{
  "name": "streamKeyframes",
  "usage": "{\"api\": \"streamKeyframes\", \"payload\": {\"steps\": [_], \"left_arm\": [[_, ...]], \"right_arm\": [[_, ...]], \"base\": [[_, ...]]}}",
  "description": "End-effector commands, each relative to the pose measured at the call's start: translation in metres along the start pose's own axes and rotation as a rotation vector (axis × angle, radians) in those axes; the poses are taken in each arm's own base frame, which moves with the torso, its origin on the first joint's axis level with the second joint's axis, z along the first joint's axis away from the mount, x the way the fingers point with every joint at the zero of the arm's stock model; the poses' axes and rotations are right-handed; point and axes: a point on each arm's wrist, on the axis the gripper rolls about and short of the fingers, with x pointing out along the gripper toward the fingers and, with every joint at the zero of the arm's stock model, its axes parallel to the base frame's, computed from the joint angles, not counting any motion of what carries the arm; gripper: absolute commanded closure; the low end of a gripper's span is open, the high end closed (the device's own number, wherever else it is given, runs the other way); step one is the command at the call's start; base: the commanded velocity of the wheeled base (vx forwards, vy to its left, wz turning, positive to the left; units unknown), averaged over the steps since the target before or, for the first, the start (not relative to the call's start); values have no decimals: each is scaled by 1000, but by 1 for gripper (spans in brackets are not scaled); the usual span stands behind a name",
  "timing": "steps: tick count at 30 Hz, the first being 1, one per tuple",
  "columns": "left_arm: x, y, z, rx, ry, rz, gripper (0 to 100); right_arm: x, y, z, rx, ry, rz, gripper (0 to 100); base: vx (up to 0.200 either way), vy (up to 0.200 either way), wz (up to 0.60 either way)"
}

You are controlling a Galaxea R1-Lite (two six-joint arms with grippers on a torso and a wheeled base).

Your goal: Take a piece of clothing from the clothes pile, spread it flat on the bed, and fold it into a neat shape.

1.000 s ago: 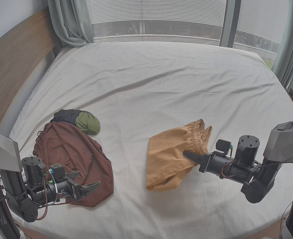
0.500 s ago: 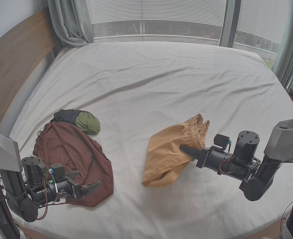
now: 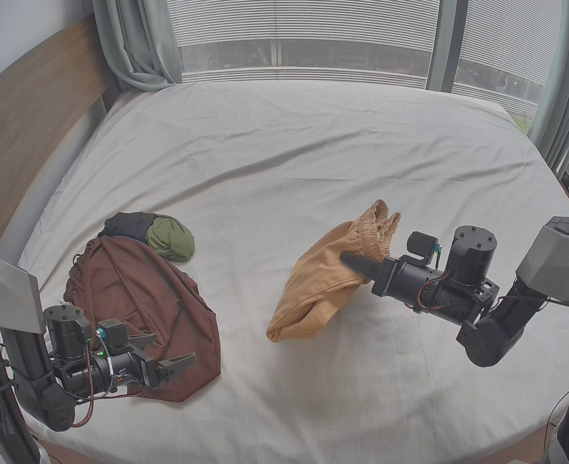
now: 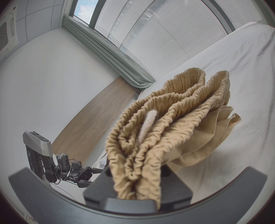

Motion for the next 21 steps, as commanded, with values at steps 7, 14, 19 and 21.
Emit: {"api": "streamKeyframes", "payload": {"steps": [7,14,19,21], "left_arm": [[1,1,-1,-3,6,1,0],[1,1,-1,-3,6,1,0],[1,1,-1,-3,4,1,0],[1,1,-1,-3,6,-1,0]], "right_arm": [[25,1,28,-9,-26,8,100],[42,5,46,-9,-26,8,100],[47,10,57,-16,-38,18,100],[49,11,61,-18,-44,19,100]], "base": [[0,0,0],[0,0,0],[0,0,0],[0,0,0]]}}
